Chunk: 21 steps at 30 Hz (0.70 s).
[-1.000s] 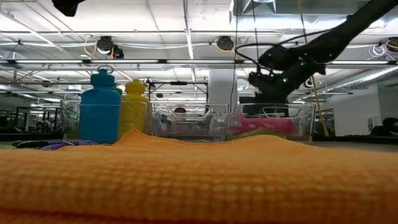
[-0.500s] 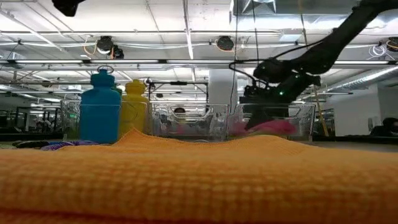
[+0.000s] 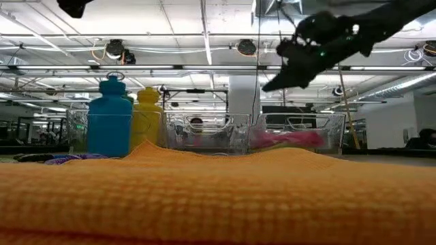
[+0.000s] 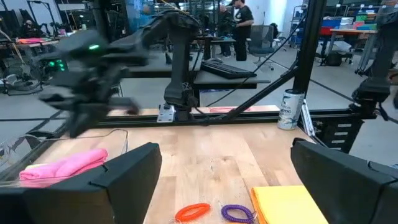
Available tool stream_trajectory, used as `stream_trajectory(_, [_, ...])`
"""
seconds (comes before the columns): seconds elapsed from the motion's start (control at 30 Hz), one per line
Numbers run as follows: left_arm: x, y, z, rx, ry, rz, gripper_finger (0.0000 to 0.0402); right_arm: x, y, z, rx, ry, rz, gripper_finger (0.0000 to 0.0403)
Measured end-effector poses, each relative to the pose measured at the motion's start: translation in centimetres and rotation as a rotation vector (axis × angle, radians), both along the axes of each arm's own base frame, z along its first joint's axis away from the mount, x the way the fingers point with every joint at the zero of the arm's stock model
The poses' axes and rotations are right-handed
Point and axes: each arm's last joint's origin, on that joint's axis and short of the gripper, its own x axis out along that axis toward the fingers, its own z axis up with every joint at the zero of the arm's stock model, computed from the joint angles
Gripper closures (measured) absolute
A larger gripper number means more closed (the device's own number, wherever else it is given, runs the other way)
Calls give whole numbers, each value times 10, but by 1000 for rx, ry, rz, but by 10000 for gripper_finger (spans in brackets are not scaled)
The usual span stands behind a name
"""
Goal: Pick & Place Sports Items
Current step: Fold the yellow cloth
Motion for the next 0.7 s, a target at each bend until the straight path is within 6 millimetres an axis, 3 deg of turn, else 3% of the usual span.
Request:
stream_trajectory(0.17, [0, 0, 0, 0, 0, 0, 105, 16, 77, 9, 60, -15, 237, 403])
stream_trajectory(0.3, [0, 0, 0, 0, 0, 0, 105, 31, 145, -2, 53, 17, 423, 403])
stream_trajectory(0.53, [0, 0, 0, 0, 1, 0, 105, 57, 240, -62, -4, 116, 607, 403])
stream_trajectory(0.7, [0, 0, 0, 0, 0, 0, 105, 69, 274, -114, 32, 185, 670, 403])
